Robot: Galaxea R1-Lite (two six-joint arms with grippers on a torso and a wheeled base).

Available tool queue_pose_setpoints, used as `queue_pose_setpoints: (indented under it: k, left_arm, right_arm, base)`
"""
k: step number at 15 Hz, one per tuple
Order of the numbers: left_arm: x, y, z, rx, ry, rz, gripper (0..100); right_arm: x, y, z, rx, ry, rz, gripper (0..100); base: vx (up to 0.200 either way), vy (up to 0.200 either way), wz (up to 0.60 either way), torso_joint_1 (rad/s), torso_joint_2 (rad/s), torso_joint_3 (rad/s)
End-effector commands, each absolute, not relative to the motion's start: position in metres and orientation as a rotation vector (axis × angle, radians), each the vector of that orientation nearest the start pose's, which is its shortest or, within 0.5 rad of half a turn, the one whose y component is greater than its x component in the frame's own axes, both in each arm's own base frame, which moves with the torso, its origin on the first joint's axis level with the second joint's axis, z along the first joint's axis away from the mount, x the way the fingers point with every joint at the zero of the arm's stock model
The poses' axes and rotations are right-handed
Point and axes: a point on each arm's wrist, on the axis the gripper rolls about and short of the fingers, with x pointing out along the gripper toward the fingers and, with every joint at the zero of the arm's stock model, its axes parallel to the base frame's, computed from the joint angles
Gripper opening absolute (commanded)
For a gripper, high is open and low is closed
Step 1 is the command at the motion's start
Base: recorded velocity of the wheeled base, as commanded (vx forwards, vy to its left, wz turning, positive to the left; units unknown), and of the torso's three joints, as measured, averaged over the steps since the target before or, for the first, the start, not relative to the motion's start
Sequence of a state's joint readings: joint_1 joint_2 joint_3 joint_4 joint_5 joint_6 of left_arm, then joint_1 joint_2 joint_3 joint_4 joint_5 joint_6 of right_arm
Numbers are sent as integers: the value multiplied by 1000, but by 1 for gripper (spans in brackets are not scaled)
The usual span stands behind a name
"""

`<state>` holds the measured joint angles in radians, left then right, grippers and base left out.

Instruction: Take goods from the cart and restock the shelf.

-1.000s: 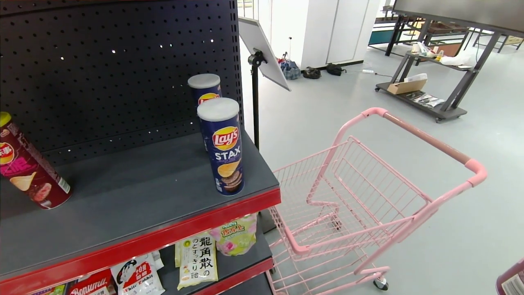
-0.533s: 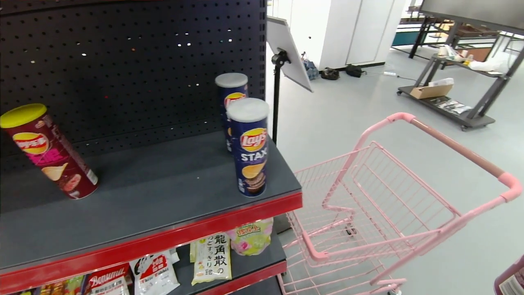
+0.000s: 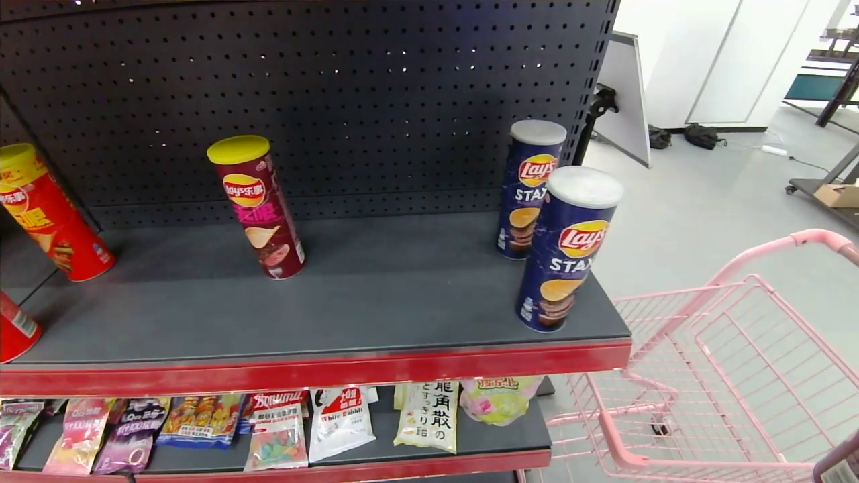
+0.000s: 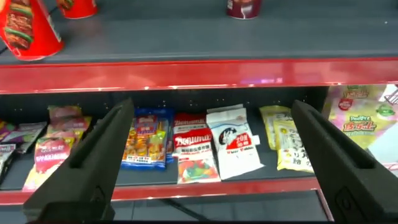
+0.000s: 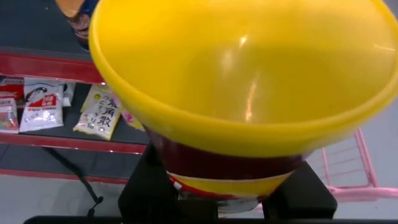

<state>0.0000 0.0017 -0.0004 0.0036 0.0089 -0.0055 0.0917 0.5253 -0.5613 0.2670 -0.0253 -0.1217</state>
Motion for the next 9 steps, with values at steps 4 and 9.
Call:
queue_pose_setpoints:
  k: [4, 9]
  left_arm:
    - [-23, 0, 75, -6, 5, 9, 100]
    - [-23, 0, 75, -6, 5, 9, 100]
  right_arm:
    - [-14, -1, 181, -119, 141, 172, 0]
    - [-16, -1, 179, -122, 131, 212, 0]
  base:
    - [0, 200, 0, 6, -2, 2]
    - [0, 200, 0, 1, -1, 3]
